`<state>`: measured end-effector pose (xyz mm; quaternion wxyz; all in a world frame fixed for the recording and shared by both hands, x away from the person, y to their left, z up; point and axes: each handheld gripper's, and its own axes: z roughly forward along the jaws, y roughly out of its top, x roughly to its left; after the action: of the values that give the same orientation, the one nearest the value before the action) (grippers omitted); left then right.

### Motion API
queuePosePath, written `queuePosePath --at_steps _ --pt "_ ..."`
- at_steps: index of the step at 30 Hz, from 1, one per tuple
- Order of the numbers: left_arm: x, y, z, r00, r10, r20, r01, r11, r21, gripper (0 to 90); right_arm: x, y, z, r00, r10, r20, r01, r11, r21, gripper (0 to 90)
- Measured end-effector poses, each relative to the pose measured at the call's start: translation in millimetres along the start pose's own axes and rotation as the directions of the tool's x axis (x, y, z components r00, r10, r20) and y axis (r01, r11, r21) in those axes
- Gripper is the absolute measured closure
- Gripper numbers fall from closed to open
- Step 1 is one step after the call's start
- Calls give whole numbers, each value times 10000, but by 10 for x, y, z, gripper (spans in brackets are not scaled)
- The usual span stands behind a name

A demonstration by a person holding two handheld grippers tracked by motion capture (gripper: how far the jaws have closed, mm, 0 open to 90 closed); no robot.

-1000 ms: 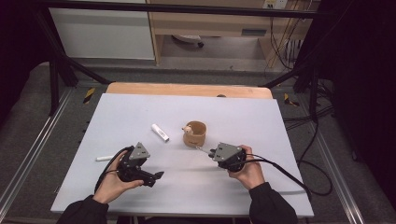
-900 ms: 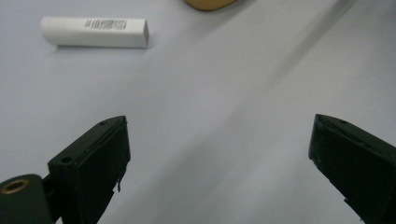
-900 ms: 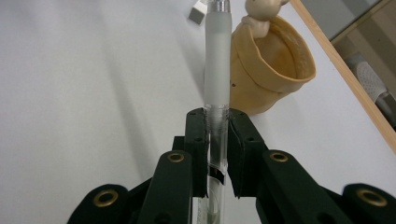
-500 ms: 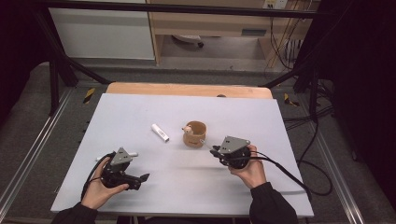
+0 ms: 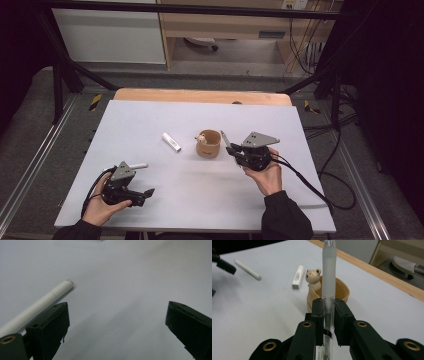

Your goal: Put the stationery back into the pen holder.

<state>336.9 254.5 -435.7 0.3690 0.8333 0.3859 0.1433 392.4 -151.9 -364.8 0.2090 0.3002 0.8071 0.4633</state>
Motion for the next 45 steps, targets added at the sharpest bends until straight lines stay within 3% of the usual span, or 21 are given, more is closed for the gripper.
queuePosePath --at_steps 7,14,20,34,45 --pt "17 -19 5 10000 -82 11 82 10000 3 53 -53 136 65 9940 1090 97 -1082 9921 -638 797" --pt "25 -34 14 9999 -126 7 126 9999 74 54 -102 307 148 9848 1723 200 -1688 9785 -1186 797" --pt "27 -36 16 9999 -146 39 145 9999 70 53 -130 426 262 9817 1894 189 -1848 9721 -1447 797" --pt "30 -39 19 9998 -167 77 167 9998 80 54 -271 535 600 9638 2656 239 -2562 9470 -1938 798" --pt "22 -44 37 9999 -135 101 133 9998 174 54 -293 463 839 9597 2806 170 -2738 9468 -1688 798"
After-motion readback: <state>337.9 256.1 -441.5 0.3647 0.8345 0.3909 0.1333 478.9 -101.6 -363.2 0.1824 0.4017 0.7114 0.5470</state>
